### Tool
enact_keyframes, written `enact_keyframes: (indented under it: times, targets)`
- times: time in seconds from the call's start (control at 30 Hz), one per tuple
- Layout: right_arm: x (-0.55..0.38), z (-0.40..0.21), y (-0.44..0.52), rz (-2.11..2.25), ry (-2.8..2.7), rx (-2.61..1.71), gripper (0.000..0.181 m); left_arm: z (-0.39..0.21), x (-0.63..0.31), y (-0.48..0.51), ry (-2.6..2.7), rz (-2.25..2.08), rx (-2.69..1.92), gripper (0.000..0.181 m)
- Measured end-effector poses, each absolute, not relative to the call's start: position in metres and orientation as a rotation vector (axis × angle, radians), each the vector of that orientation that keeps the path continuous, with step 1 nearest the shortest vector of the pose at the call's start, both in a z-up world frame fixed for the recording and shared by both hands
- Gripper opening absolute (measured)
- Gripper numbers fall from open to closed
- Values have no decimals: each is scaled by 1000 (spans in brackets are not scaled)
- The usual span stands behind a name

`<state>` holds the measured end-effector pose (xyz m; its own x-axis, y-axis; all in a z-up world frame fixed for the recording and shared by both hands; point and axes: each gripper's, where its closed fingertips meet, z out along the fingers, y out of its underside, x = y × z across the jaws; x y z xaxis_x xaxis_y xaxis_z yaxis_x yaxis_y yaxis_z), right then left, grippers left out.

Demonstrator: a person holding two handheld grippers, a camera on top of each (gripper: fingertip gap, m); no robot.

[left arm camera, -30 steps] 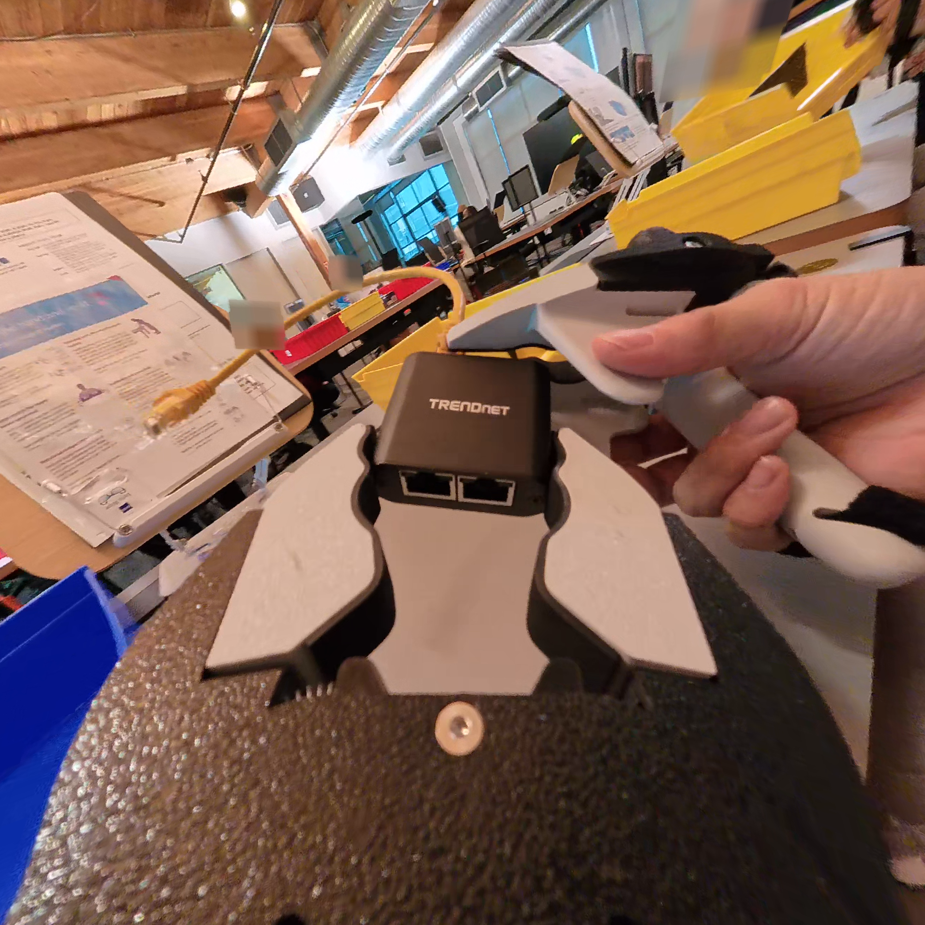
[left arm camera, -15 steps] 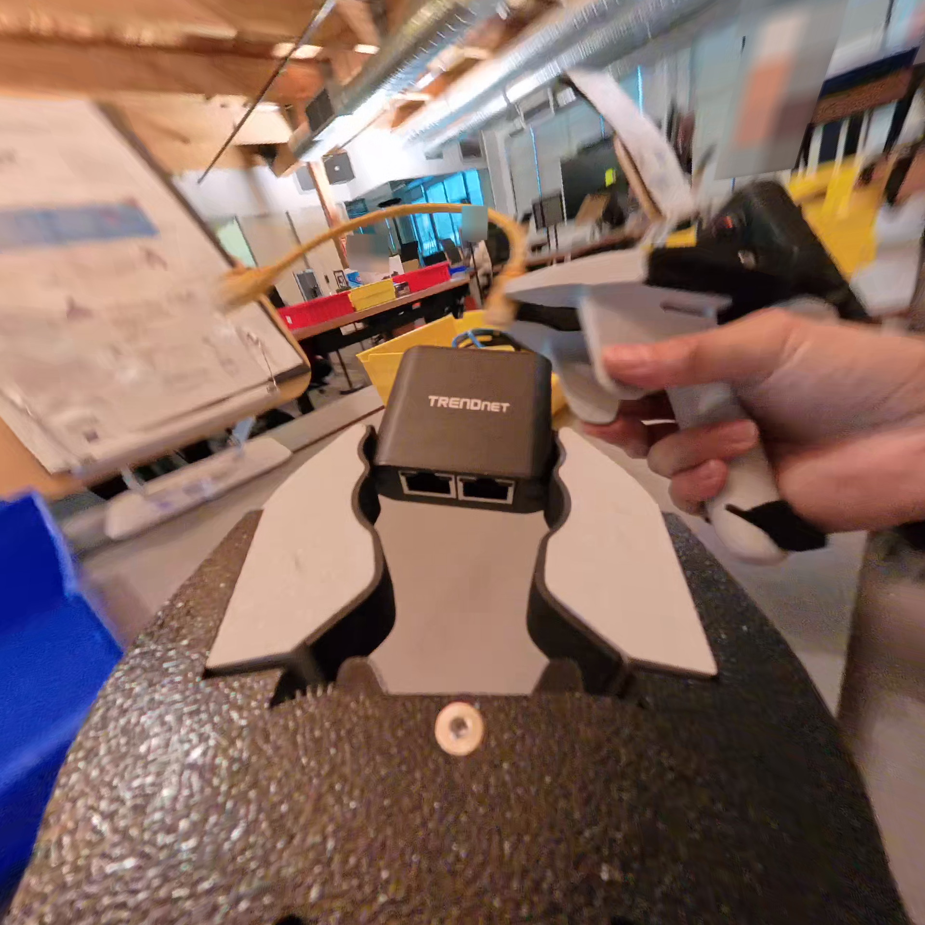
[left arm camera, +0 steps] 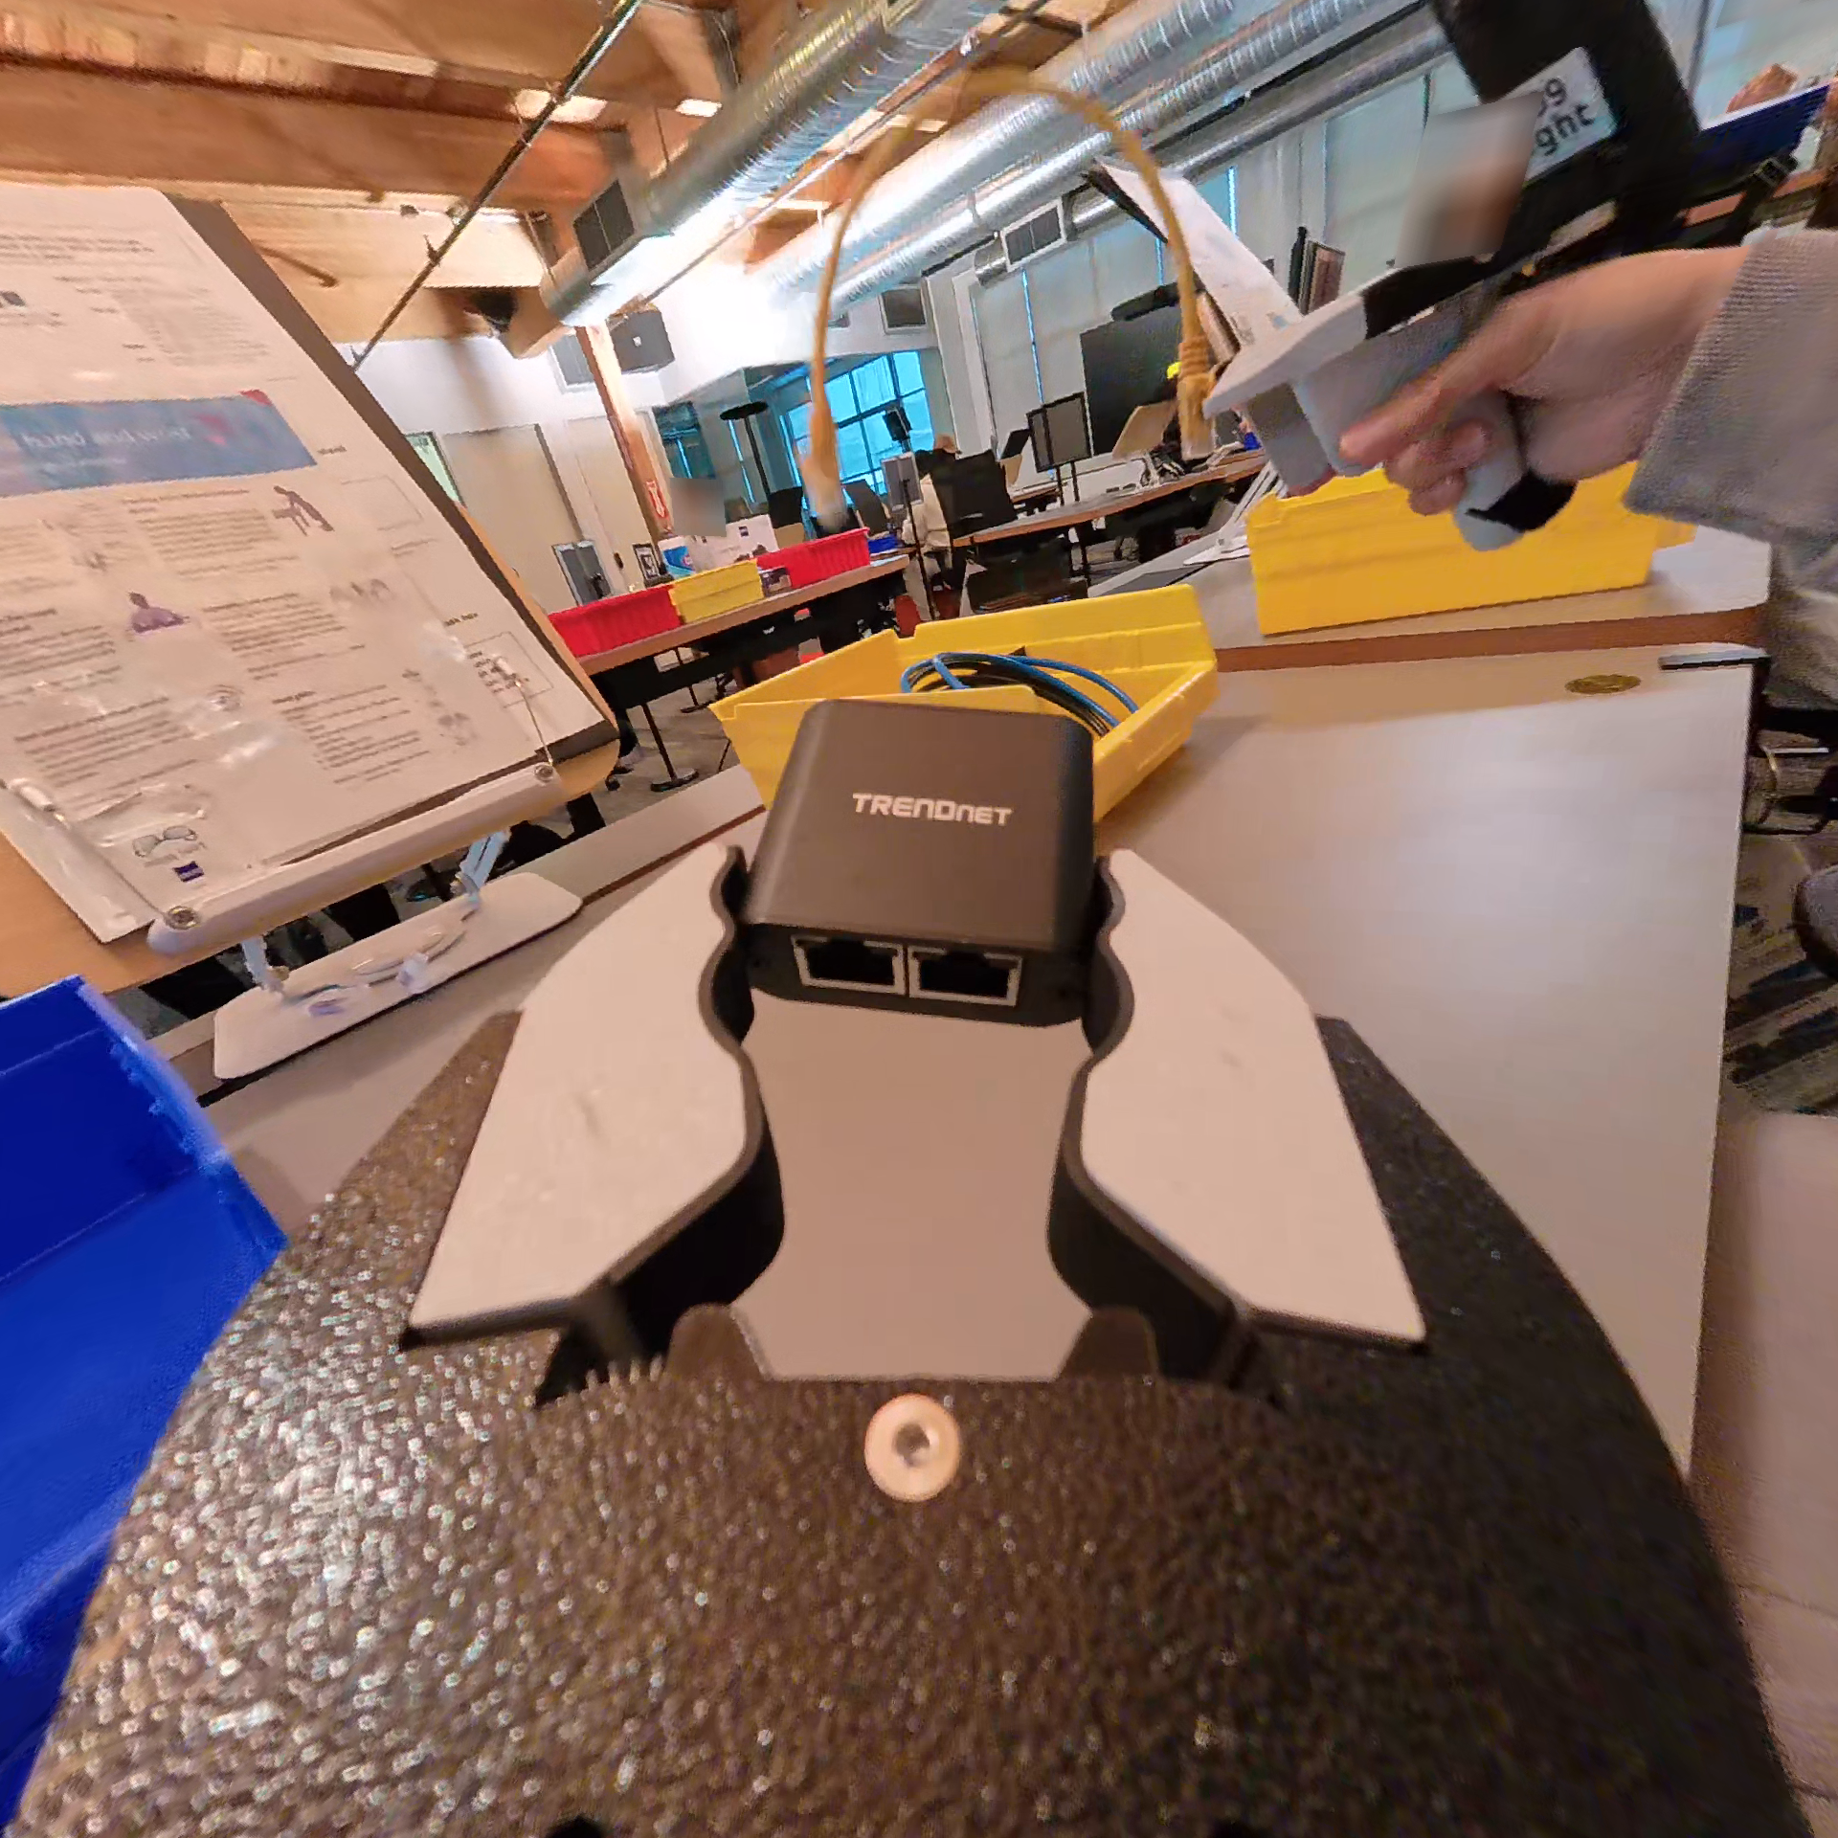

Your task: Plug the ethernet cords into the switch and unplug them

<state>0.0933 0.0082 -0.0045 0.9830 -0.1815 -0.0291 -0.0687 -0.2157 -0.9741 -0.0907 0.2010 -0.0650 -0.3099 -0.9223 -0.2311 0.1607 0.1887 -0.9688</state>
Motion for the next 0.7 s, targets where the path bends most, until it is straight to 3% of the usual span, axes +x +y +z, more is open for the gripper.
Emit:
enact_keyframes:
  times: [0.17,0.4,0.6,0.7]
  targets:
    - [142,-23,-33,-96,163,-1969,11,-70,-90,200,1462,-1318,-775,64]
    - [198,-40,-34,-19,383,-1897,10,-78,-87,201,1477,-1318,-798,64]
    - [144,84,-11,173,130,-1355,10,-85,-86,209,1485,-1301,-823,64]
    - [155,101,-12,20,174,-1431,10,-87,-85,213,1464,-1340,-857,64]
